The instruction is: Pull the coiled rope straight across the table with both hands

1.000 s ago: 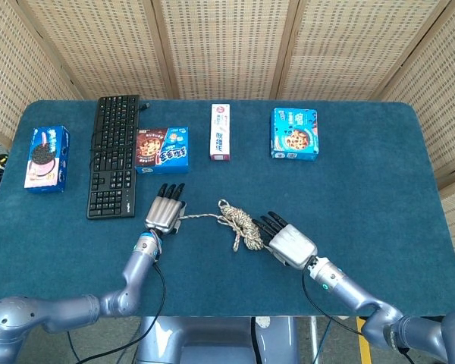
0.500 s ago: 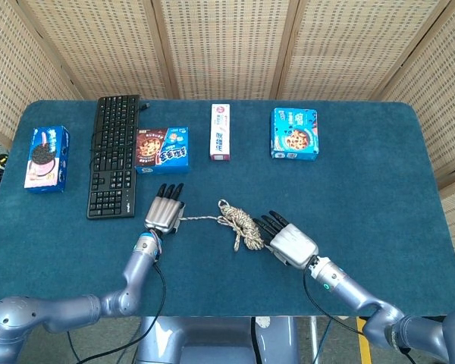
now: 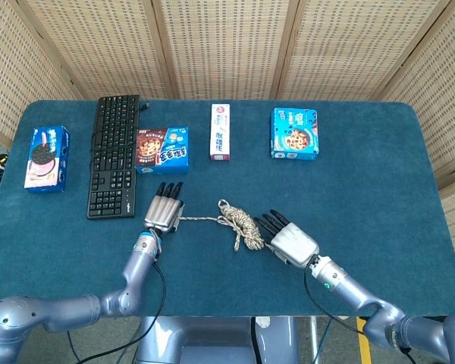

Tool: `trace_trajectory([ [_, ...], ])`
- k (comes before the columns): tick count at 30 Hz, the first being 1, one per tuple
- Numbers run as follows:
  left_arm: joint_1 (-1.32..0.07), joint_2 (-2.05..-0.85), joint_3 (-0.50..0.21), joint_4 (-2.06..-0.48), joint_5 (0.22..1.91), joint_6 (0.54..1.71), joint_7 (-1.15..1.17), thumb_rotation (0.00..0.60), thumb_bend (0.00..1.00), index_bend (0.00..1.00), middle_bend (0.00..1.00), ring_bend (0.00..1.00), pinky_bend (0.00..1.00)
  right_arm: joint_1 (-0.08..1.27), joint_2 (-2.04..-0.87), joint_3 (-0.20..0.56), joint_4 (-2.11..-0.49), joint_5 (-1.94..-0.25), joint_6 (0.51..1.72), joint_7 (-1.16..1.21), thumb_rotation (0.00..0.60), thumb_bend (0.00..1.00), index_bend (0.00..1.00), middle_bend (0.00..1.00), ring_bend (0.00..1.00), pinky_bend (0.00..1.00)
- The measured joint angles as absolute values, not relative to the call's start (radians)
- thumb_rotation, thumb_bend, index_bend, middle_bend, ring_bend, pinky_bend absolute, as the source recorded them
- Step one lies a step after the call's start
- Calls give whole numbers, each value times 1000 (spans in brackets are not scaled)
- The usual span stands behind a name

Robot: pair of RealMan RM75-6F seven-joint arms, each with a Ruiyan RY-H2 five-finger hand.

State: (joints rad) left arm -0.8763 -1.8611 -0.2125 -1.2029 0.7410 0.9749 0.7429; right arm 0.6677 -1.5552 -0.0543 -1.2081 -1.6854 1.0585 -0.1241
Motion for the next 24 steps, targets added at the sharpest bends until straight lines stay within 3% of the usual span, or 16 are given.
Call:
trace_trajectory([
  [8,-873,-1798,-226,-1242,774,1009,737,600,446,667,0,0,0,660,-1519,-42,-1199,-1683,1086,-147,600,590,645,22,0,0],
  [24,-783,-1549,-233,-1348,802,1036,643,600,448,667,0,0,0,560,-1373,-64,-1148,-1641,1163,-131,600,592,649,22,0,0],
])
